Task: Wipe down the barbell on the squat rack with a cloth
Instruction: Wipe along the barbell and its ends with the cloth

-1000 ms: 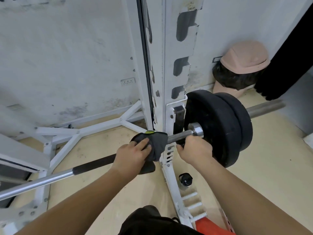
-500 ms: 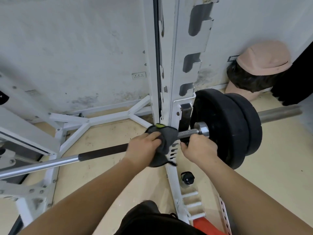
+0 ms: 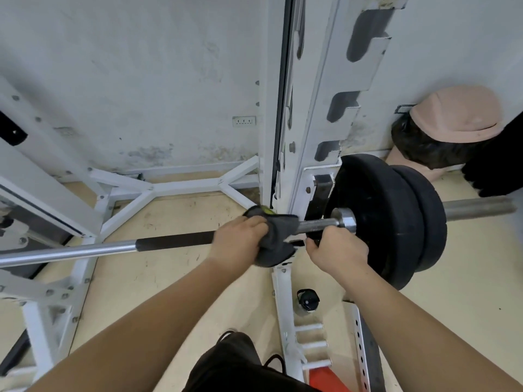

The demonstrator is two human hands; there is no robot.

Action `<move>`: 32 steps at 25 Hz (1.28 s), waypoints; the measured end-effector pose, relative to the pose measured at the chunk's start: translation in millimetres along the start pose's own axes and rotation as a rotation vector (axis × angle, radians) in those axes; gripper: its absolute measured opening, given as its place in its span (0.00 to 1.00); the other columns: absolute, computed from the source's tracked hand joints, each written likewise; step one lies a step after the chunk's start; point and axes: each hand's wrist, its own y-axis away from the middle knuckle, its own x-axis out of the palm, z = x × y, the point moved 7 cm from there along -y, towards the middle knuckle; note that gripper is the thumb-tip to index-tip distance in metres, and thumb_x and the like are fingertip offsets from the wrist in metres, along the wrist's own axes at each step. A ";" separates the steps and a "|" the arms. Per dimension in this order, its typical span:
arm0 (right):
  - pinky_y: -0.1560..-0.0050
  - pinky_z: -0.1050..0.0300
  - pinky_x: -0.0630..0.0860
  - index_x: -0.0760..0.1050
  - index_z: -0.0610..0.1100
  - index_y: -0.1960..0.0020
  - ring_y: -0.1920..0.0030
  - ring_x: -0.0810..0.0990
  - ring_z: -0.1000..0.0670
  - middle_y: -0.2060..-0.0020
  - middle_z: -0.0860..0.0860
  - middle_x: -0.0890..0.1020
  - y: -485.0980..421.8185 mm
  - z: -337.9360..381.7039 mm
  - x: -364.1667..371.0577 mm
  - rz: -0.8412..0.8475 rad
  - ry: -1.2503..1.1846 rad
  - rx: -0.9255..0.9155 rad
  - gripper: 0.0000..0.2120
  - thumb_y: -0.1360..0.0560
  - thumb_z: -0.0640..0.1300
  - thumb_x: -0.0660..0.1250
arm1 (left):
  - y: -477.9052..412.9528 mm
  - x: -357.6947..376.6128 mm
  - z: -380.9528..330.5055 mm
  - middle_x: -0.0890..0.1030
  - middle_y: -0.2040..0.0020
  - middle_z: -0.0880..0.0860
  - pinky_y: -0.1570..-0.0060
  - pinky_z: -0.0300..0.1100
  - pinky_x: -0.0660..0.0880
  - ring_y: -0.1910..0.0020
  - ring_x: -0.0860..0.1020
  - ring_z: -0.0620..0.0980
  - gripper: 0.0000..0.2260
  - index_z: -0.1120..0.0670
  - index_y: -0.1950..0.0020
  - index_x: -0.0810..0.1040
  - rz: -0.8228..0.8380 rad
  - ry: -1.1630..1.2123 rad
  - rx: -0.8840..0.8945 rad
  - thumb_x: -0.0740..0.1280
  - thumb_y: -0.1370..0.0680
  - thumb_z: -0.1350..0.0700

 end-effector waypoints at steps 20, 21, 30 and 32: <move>0.45 0.49 0.75 0.79 0.43 0.40 0.38 0.75 0.43 0.40 0.45 0.77 26.9 26.8 5.9 -0.186 0.180 -0.212 0.14 0.22 0.48 0.67 | 31.1 -27.8 70.4 0.76 0.60 0.49 0.64 0.45 0.71 0.60 0.78 0.55 0.05 0.48 0.59 0.74 0.066 0.063 -0.510 0.67 0.24 0.57; 0.48 0.49 0.76 0.81 0.41 0.43 0.40 0.76 0.42 0.43 0.44 0.78 28.8 30.9 10.7 -0.182 0.177 -0.239 0.12 0.26 0.41 0.69 | 21.9 -21.0 52.0 0.76 0.59 0.49 0.62 0.44 0.67 0.57 0.78 0.55 0.09 0.47 0.61 0.72 0.068 0.102 -0.481 0.67 0.25 0.60; 0.50 0.51 0.74 0.78 0.45 0.41 0.41 0.76 0.45 0.43 0.48 0.77 26.2 57.1 -1.2 -0.154 0.202 -0.207 0.13 0.23 0.49 0.66 | 77.6 -44.9 104.8 0.78 0.56 0.47 0.60 0.46 0.74 0.48 0.77 0.54 0.06 0.50 0.50 0.80 -0.023 0.070 -0.470 0.65 0.22 0.59; 0.53 0.52 0.75 0.80 0.46 0.45 0.45 0.78 0.47 0.49 0.50 0.78 36.4 85.2 0.7 -0.210 0.072 -0.288 0.11 0.22 0.51 0.65 | 65.1 -44.8 91.4 0.75 0.57 0.48 0.59 0.46 0.72 0.48 0.77 0.56 0.07 0.51 0.52 0.80 -0.028 0.071 -0.519 0.66 0.24 0.62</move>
